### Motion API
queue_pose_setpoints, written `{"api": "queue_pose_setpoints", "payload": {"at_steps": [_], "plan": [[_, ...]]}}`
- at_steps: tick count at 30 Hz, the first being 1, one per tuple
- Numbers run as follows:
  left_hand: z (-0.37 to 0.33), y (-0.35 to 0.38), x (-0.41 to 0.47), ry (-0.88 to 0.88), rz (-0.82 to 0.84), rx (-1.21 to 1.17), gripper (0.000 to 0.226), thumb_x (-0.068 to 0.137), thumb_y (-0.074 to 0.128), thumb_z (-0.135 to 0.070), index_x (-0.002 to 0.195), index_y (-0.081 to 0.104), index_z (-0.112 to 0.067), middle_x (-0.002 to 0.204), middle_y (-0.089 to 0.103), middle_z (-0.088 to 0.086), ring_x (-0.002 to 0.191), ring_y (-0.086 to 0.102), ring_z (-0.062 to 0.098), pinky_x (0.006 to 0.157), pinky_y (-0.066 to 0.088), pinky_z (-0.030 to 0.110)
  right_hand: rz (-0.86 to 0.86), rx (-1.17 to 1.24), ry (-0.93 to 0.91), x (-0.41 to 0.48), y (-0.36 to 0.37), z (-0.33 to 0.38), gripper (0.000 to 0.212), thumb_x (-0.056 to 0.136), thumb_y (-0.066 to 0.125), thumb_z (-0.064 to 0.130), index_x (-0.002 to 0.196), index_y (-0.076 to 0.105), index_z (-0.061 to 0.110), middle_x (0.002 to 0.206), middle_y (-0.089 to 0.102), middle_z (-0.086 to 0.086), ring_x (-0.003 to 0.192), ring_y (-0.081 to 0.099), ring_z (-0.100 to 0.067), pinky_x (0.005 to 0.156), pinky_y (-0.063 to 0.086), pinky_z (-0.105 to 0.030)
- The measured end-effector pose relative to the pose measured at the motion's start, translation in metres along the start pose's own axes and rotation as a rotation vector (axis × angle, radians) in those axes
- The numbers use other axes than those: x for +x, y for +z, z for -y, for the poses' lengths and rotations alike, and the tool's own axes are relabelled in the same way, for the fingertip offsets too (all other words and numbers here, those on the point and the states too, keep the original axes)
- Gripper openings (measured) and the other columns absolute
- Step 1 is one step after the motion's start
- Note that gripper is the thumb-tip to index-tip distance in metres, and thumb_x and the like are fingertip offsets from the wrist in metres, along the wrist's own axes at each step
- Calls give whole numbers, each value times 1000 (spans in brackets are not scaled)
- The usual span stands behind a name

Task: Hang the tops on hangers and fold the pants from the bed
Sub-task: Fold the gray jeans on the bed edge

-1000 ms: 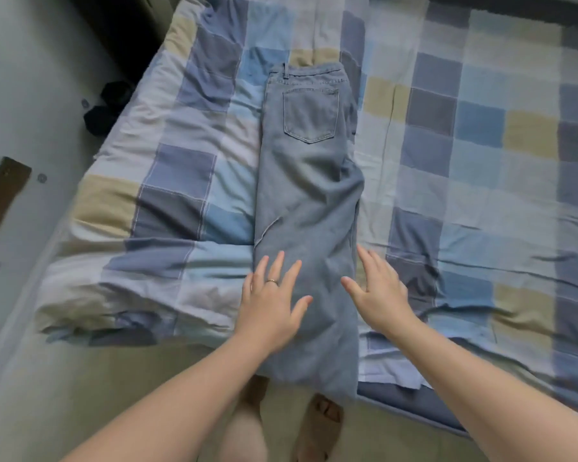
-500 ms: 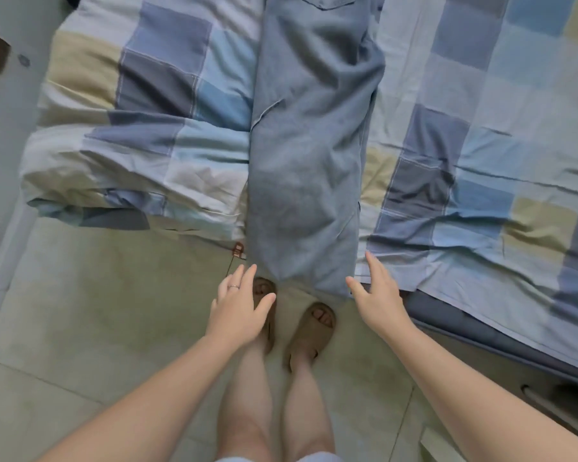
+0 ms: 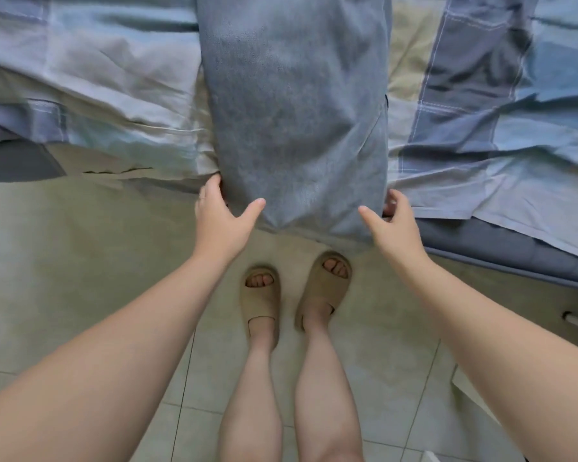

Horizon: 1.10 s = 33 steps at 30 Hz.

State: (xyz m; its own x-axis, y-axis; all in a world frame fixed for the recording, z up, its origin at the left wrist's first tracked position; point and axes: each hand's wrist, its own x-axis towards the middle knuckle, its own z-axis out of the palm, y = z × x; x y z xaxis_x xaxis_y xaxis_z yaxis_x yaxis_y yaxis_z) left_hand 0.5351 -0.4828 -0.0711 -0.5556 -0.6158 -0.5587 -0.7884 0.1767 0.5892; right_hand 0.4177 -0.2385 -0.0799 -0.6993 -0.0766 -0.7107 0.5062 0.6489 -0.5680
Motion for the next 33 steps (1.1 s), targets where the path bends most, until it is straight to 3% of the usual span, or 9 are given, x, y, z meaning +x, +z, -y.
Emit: {"api": "queue_pose_setpoints", "payload": {"at_steps": [3, 7, 12, 15, 18, 22, 29, 31, 33], "plan": [[-2, 8, 16, 3, -14, -132, 64, 78, 81, -36, 130, 51, -15, 130, 60, -1, 121, 57, 17, 105, 47, 40, -35, 95, 28, 14, 3, 2, 41, 88, 74, 36, 119, 52, 21, 109, 66, 8, 105, 67, -14, 92, 56, -38], [-2, 14, 22, -12, 81, -196, 55, 77, 85, -29, 123, 58, -16, 123, 67, -4, 113, 64, 12, 98, 52, 32, 37, 194, 28, 18, 10, 7, 35, 86, 78, 30, 114, 60, 17, 110, 72, 2, 99, 72, -16, 87, 59, -40], [14, 5, 8, -115, 326, -177, 38, 77, 86, -18, 111, 68, -18, 101, 73, -8, 91, 68, 1, 70, 50, 7, 232, 317, 126, 5, 9, 9, 31, 88, 75, 18, 118, 68, 12, 111, 76, -5, 101, 73, -23, 85, 60, -39], [24, -12, -6, -242, 447, -186, 38, 76, 87, -19, 110, 71, -17, 99, 75, -7, 90, 71, 4, 71, 52, 13, 336, 323, 255, -13, 3, 8, 34, 85, 77, 19, 117, 69, 9, 102, 78, -4, 89, 76, -21, 68, 61, -33], [23, -31, -26, -317, 547, -176, 41, 74, 88, -19, 112, 73, -18, 105, 77, -3, 89, 73, 6, 75, 54, 19, 385, 286, 330, -35, -9, 13, 33, 81, 81, 22, 110, 72, 9, 106, 77, -8, 92, 76, -24, 73, 61, -36], [5, -62, -64, -363, 616, -153, 35, 77, 86, -24, 108, 72, -23, 94, 76, -16, 74, 70, -5, 57, 49, 13, 438, 177, 349, -80, -25, 30, 35, 77, 84, 21, 109, 74, 13, 103, 78, -3, 94, 75, -21, 82, 58, -35], [-32, -128, -141, -451, 610, -222, 33, 90, 71, -32, 122, 66, -25, 121, 71, -6, 114, 64, 17, 101, 47, 39, 336, 210, 395, -189, -52, 61, 28, 83, 80, 21, 110, 72, 15, 103, 78, -1, 99, 73, -23, 91, 57, -37], [-40, -145, -163, -451, 587, -256, 32, 92, 69, -26, 124, 65, -21, 118, 72, -4, 110, 67, 19, 103, 50, 43, 316, 244, 396, -220, -60, 71, 26, 87, 77, 20, 112, 70, 17, 100, 78, 1, 93, 74, -21, 81, 59, -35], [-49, -160, -184, -448, 532, -283, 31, 93, 68, -21, 123, 64, -18, 111, 73, -2, 100, 70, 18, 90, 57, 39, 263, 291, 376, -248, -65, 82, 25, 90, 74, 17, 114, 68, 15, 98, 78, 0, 90, 73, -20, 82, 58, -37]]}}
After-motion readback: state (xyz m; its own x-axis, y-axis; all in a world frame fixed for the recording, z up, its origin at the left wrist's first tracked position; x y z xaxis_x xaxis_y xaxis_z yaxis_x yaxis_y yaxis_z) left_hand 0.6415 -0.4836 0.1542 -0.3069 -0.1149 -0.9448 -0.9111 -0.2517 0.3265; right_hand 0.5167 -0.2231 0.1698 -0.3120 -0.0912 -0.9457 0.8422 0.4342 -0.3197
